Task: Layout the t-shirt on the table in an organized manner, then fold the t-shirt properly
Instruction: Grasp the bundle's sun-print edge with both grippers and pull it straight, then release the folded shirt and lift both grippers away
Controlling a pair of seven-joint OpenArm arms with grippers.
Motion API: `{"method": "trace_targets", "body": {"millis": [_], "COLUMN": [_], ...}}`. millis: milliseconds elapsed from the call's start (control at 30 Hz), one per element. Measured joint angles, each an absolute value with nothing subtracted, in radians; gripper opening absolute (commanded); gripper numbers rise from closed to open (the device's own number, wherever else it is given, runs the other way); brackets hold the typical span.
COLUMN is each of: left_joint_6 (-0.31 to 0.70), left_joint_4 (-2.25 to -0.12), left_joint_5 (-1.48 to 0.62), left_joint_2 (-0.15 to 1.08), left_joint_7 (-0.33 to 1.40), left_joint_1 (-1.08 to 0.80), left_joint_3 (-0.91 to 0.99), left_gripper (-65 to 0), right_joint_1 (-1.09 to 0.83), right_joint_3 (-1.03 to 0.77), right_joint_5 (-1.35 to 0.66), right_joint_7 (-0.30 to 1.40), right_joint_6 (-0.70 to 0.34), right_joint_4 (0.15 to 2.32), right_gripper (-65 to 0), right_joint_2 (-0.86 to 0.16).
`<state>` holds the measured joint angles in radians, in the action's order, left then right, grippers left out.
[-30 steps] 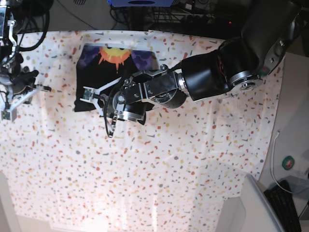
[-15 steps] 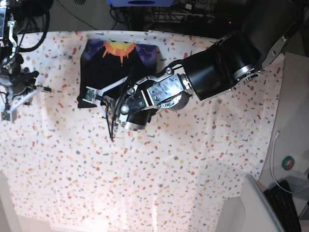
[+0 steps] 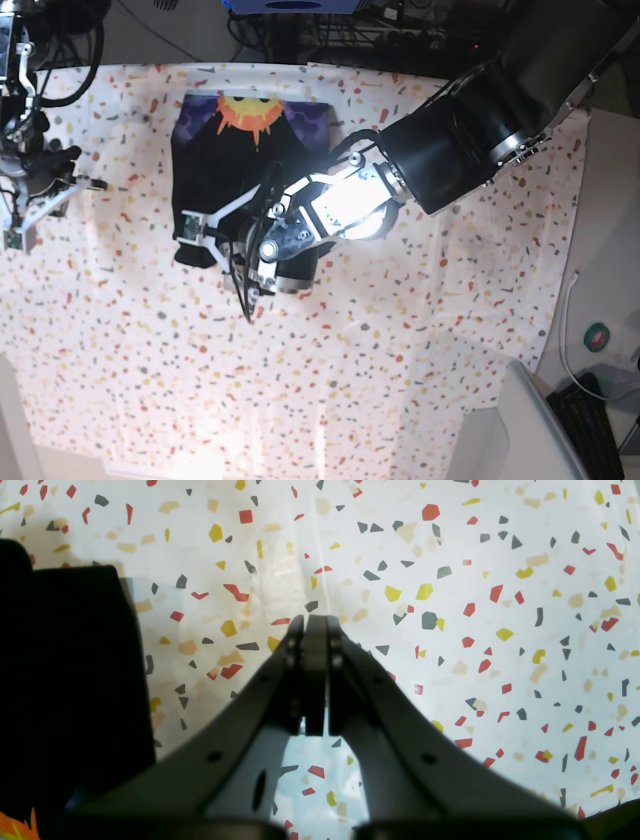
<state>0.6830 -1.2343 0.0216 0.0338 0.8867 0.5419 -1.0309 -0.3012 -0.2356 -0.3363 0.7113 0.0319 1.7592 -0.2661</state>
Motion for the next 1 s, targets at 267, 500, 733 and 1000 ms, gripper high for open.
{"method": "trace_targets", "body": {"millis": [267, 500, 733, 1000], "left_joint_6": [0.696, 0.697, 0.626, 0.445], "left_joint_4": [-1.540, -1.790, -1.716, -1.599], "left_joint_5": [0.025, 0.044, 0.046, 0.030], "left_joint_2": [0.030, 0.033, 0.038, 0.135], "left_joint_7": [1.015, 1.035, 0.745, 0.658], "left_joint_1": [0.485, 0.070, -0.204, -0.204], "left_joint_3": [-0.720, -0.451, -0.357, -0.448], "left_gripper": [-25.8, -65.0, -65.0, -65.0], "right_joint_1": [-0.368, -0.489, -0.477, -0.432], "right_joint_3": [-0.168, 0.106, 0.226, 0.272], "right_joint_5": [-0.325, -0.337, -0.333, -0.330], "right_joint_7": [0.710, 0.713, 0.710, 0.685], "right_joint_6": [0.036, 0.025, 0.025, 0.026], "right_joint_4": [1.829, 1.950, 1.949, 1.847], "right_gripper": [-65.0, -65.0, -65.0, -65.0], "right_joint_2": [-0.274, -0.278, -0.282, -0.280]}}
